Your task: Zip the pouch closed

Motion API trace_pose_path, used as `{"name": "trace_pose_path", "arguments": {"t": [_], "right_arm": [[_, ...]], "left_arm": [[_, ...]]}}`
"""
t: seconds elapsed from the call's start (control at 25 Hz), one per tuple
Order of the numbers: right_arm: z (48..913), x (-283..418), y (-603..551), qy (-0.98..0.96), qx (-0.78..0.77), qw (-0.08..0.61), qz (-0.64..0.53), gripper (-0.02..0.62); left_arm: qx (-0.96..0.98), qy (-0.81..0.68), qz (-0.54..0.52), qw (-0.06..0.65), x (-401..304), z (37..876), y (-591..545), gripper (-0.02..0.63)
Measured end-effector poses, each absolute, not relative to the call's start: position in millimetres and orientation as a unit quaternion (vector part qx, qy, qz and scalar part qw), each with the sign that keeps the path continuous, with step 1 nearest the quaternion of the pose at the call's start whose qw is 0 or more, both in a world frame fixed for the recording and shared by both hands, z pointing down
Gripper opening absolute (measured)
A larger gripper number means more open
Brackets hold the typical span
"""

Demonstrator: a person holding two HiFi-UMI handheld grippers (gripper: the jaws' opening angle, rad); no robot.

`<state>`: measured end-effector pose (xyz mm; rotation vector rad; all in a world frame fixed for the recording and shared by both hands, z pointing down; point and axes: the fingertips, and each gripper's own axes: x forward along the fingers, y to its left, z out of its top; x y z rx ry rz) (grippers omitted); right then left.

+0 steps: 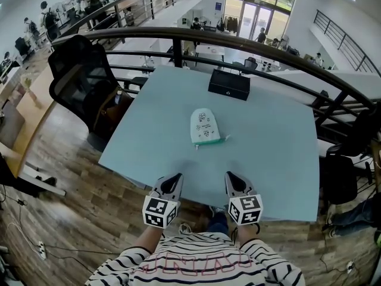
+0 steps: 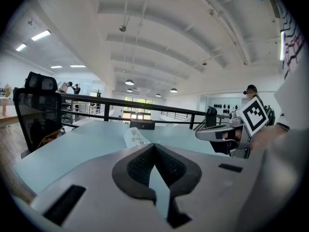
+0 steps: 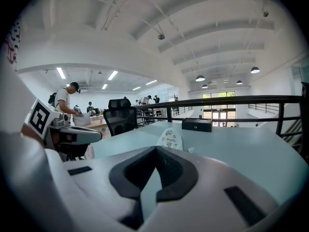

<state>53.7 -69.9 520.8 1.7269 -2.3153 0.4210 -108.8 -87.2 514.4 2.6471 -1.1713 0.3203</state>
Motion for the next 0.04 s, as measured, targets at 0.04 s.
{"name": "trace_pose_path", "arguments": {"t": [0.04], "right_arm": [[520.5,53.1,-69.9,-0.788,0.588,0.112,0.142,0.027]], "left_arm": [[0.903,-0.399,0.109,0.114,-109.3,514.2,-87.2,0.025]]}}
